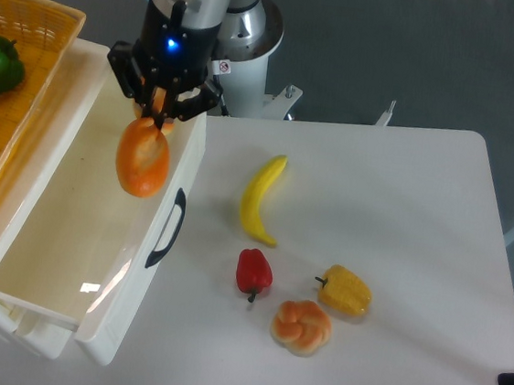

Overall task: Place the long bread in the upper white drawer
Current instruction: 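Lower the bread into the drawer and open the gripper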

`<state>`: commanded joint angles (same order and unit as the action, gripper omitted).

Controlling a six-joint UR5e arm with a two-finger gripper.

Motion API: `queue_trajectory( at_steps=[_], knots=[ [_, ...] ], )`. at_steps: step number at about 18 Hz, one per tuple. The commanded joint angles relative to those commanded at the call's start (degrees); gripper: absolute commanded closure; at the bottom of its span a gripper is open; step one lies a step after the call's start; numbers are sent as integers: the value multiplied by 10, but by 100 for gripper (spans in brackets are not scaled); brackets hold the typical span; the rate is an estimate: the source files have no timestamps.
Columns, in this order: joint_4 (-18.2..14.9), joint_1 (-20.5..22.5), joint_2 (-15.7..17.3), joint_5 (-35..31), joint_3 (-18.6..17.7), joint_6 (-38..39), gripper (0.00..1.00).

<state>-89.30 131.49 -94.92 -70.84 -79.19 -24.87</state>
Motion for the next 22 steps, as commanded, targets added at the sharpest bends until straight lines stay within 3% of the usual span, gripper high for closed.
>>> queue_trajectory(
  at_steps=[9, 13, 20, 22],
  knots=[
    [6, -18, -9, 0, -25, -1, 100],
    [16, -30, -27, 0, -25, 0, 100],
    [30, -42, -52, 0, -25, -2, 86],
    [30, -42, -52, -2, -25, -6, 69]
  ],
)
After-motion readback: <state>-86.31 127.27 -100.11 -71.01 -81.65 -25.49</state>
